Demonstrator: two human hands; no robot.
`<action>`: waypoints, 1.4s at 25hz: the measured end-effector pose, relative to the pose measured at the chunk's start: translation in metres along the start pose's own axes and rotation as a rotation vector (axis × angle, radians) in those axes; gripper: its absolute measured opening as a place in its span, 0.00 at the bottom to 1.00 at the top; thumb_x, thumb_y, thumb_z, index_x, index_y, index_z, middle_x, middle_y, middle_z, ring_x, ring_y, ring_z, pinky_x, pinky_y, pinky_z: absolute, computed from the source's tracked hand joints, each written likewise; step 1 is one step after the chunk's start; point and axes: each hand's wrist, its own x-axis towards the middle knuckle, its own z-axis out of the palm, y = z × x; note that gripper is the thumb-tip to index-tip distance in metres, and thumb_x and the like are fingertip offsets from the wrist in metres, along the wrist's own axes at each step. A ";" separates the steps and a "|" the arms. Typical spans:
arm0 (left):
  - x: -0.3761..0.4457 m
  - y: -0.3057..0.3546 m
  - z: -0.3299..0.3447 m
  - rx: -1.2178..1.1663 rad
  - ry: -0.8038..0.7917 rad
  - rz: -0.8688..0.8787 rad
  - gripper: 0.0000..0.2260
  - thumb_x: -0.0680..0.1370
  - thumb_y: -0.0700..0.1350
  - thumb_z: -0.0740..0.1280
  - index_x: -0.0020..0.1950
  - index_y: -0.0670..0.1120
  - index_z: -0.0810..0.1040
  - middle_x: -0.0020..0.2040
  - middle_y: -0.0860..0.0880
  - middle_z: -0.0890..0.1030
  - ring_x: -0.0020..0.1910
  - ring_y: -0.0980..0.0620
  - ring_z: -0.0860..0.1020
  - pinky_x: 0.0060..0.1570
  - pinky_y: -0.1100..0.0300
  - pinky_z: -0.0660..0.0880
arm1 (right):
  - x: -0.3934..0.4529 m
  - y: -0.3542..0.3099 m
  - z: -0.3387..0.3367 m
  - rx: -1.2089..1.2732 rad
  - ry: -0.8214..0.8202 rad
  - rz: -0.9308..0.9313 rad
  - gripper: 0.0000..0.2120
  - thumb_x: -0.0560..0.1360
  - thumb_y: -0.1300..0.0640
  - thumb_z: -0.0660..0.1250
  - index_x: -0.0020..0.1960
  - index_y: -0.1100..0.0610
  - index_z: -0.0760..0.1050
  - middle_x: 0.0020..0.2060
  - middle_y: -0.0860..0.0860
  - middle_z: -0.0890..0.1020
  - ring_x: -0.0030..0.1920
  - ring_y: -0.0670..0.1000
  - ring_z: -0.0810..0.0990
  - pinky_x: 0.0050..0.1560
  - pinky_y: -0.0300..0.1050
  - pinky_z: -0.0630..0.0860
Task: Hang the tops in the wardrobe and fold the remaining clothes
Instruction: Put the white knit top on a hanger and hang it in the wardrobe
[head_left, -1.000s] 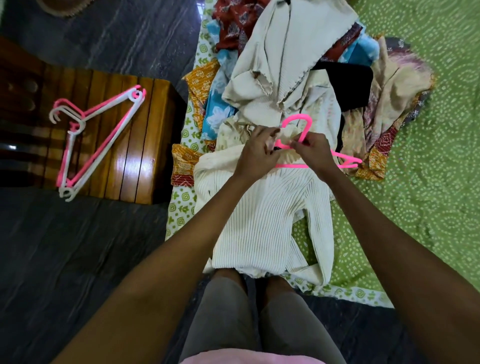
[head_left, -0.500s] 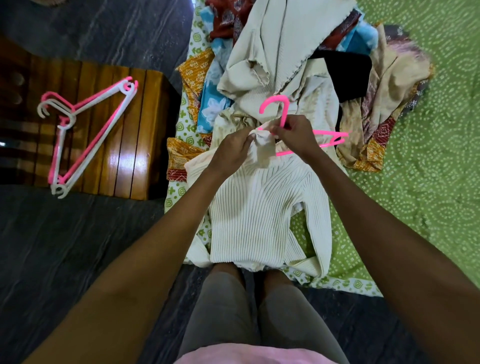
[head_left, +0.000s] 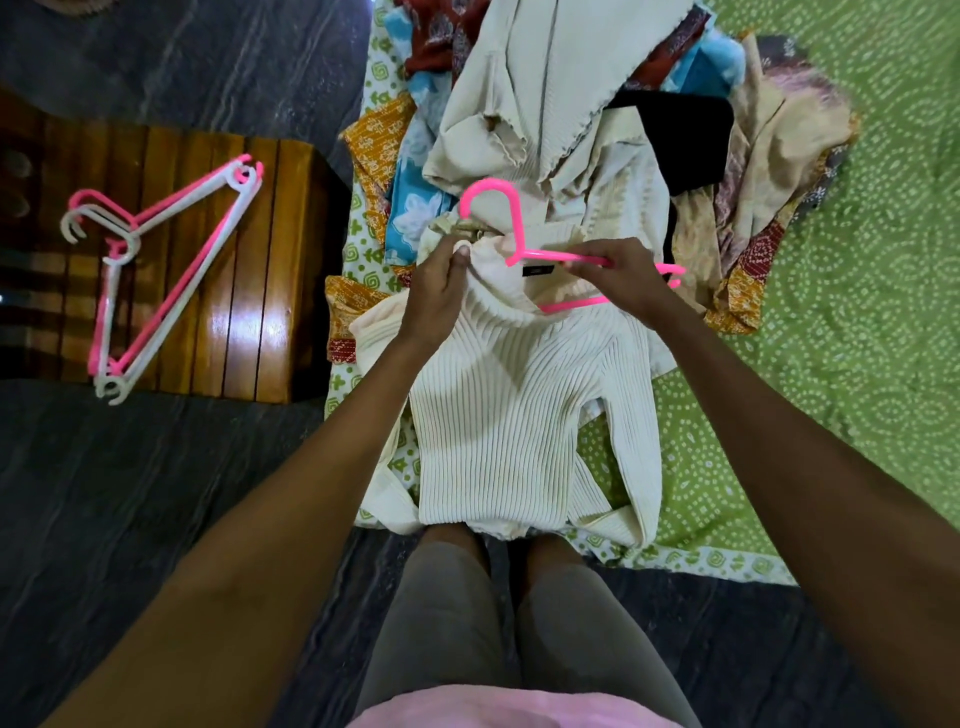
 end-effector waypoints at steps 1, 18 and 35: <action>0.000 0.000 -0.001 -0.014 0.023 0.000 0.14 0.81 0.43 0.54 0.57 0.35 0.73 0.41 0.46 0.75 0.41 0.54 0.73 0.38 0.63 0.66 | 0.003 -0.003 0.005 0.009 0.005 -0.012 0.13 0.74 0.61 0.69 0.58 0.61 0.79 0.39 0.47 0.80 0.37 0.35 0.75 0.41 0.30 0.68; 0.046 0.018 0.037 1.063 -0.129 0.551 0.15 0.73 0.50 0.58 0.36 0.43 0.79 0.31 0.45 0.79 0.32 0.45 0.78 0.53 0.54 0.76 | -0.009 0.038 -0.028 -0.349 0.122 0.219 0.11 0.73 0.54 0.70 0.49 0.62 0.80 0.37 0.57 0.80 0.35 0.50 0.78 0.38 0.43 0.72; 0.071 0.044 0.017 0.343 -0.204 0.414 0.18 0.78 0.50 0.59 0.48 0.38 0.81 0.36 0.41 0.78 0.37 0.50 0.73 0.38 0.57 0.66 | 0.034 0.006 0.050 0.133 0.257 0.191 0.18 0.64 0.44 0.76 0.40 0.51 0.70 0.34 0.45 0.76 0.37 0.48 0.76 0.40 0.43 0.68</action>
